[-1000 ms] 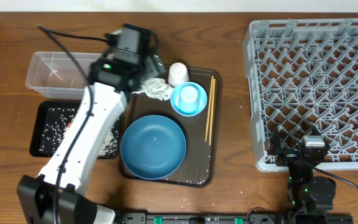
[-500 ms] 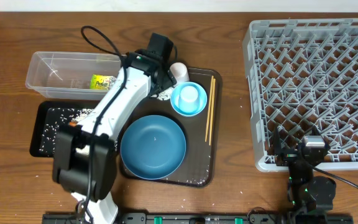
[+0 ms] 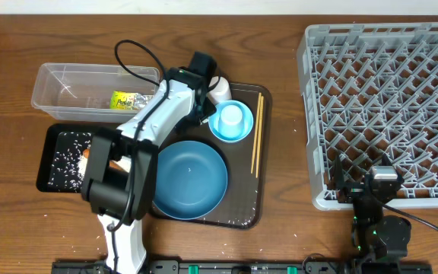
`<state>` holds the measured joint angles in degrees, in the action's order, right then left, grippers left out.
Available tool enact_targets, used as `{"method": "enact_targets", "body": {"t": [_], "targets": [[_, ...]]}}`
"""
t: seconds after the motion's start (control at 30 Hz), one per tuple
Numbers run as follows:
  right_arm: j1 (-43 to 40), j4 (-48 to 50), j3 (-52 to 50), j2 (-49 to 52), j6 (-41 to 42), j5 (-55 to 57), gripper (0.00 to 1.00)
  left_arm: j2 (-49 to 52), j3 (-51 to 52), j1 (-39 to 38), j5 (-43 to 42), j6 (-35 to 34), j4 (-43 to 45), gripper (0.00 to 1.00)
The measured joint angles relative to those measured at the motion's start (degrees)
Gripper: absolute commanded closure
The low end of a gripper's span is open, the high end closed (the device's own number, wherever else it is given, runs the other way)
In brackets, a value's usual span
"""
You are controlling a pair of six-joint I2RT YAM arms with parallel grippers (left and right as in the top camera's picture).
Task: Sort waste into correct bins and load items into the dishwasher rack
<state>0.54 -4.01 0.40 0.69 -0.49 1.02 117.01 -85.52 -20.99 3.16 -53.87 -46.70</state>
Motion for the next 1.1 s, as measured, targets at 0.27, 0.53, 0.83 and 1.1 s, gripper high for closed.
{"method": "enact_targets", "body": {"t": [0.27,0.53,0.83,1.1], "targets": [[0.00,0.02,0.00,0.00,0.00,0.02,0.01,0.76,0.00,-0.02,-0.31,-0.83,0.37,0.89],[0.00,0.02,0.00,0.00,0.00,0.02,0.01,-1.16,0.04,0.00,-1.36,0.09,-2.29,0.94],[0.00,0.02,0.00,0.00,0.00,0.00,0.01,-17.81,0.13,-0.02,-1.03,1.16,-2.73,0.94],[0.00,0.02,0.00,0.00,0.00,0.02,0.01,-22.95,0.13,0.66,7.52,1.18,-1.49,0.94]]}}
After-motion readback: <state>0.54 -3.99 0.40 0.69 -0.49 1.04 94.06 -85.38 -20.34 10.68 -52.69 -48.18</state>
